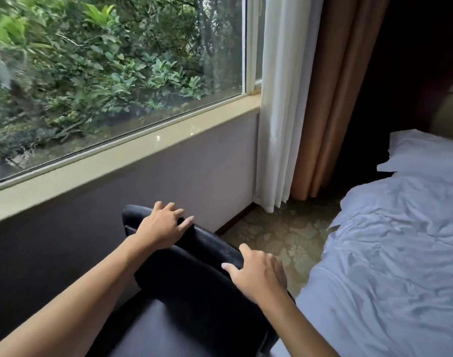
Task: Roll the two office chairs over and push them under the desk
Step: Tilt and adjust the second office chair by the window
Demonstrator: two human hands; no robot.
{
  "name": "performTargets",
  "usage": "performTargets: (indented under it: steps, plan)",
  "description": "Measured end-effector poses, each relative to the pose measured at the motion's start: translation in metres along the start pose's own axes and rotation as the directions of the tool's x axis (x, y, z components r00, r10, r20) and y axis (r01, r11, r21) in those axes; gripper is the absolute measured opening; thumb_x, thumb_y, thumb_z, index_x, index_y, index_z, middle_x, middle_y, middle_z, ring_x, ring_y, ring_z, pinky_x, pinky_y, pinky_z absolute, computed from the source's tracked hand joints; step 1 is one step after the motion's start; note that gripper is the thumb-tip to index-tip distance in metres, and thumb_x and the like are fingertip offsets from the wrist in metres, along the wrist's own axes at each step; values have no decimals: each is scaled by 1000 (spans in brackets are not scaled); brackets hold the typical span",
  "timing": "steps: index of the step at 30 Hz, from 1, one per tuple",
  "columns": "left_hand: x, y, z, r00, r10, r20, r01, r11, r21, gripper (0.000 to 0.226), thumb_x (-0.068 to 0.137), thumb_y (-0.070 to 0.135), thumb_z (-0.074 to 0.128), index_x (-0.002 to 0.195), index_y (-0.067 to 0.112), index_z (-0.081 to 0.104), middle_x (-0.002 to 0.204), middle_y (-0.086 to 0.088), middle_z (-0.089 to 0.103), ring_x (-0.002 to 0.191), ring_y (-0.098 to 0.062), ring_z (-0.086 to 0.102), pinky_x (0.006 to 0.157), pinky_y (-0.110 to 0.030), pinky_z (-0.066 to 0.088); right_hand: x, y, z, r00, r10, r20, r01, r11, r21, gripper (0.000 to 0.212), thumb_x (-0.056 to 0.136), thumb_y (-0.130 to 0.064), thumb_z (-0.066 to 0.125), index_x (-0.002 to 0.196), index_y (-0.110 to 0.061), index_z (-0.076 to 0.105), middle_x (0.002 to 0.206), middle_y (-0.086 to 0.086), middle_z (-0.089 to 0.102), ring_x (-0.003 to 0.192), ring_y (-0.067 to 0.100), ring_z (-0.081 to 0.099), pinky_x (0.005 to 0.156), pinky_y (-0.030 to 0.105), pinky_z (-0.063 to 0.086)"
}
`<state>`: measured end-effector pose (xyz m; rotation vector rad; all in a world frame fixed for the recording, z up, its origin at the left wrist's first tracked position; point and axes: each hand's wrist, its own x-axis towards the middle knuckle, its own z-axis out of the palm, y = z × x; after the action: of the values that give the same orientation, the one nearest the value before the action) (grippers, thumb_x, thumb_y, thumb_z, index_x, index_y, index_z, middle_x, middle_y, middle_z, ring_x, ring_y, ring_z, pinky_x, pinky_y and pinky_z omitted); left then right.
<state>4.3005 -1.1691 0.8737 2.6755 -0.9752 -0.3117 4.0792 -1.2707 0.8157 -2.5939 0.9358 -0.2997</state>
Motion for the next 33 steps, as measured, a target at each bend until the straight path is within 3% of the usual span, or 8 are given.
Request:
performTargets:
  steps: [2,6,10,12,18,23,27,33]
  plan:
    - [-10,-4,0,996,63,56,-71,986,152,56,96,54,30,136,23,52,148,-7,40,137,-29,29,108,-52,27,-12,-7,1,1000,-3,3,3,1000,-11,43,82,-71,42,82,-28,38,73,-4,63,74,25,65,59,33,39]
    - [-39,-11,12,996,75,45,-82,975,204,56,95,55,31,132,21,55,144,-7,44,133,-29,33,103,-52,34,-34,-7,-1,995,2,101,0,1000,-22,46,81,-73,42,88,-28,42,76,-4,61,78,25,64,64,36,50]
    - [-60,-22,8,1000,8,17,-11,980,201,55,94,55,29,128,21,57,136,-7,48,127,-29,36,100,-48,39,-32,-16,-1,947,8,322,-37,996,85,61,76,-71,49,121,-30,51,111,-1,68,105,27,61,86,40,51]
    - [-65,-29,7,1000,-16,-15,19,969,247,58,92,57,22,122,24,59,120,-4,52,118,-29,38,94,-42,43,-22,-22,1,898,-20,440,-70,980,188,66,75,-65,55,132,-33,47,125,-2,63,116,26,58,90,37,48]
    - [-79,-24,17,972,-107,-210,149,970,194,46,90,59,40,91,19,63,99,3,54,113,-23,40,76,-36,45,1,-23,3,648,-261,715,-243,819,520,35,74,-46,68,108,-39,59,101,-12,70,94,8,65,93,36,51]
    - [-101,-28,22,952,-179,-248,218,965,143,34,90,50,50,84,18,61,96,7,50,114,-20,40,75,-36,44,-14,-26,10,590,-332,736,-279,772,572,41,77,-37,68,117,-40,57,102,-16,69,95,4,64,83,25,48]
    - [-125,-31,25,939,-237,-248,275,953,130,30,89,48,50,83,20,61,98,7,51,116,-19,39,80,-39,47,-35,-31,9,553,-339,761,-323,755,570,48,79,-30,66,124,-40,54,109,-13,68,102,9,63,93,31,49]
    - [-170,-30,40,892,-332,-308,371,926,77,29,87,46,50,75,21,56,92,8,47,119,-18,39,86,-39,47,-76,-41,13,521,-333,786,-348,758,552,57,73,-28,67,127,-38,53,115,-8,67,105,14,62,96,34,49]
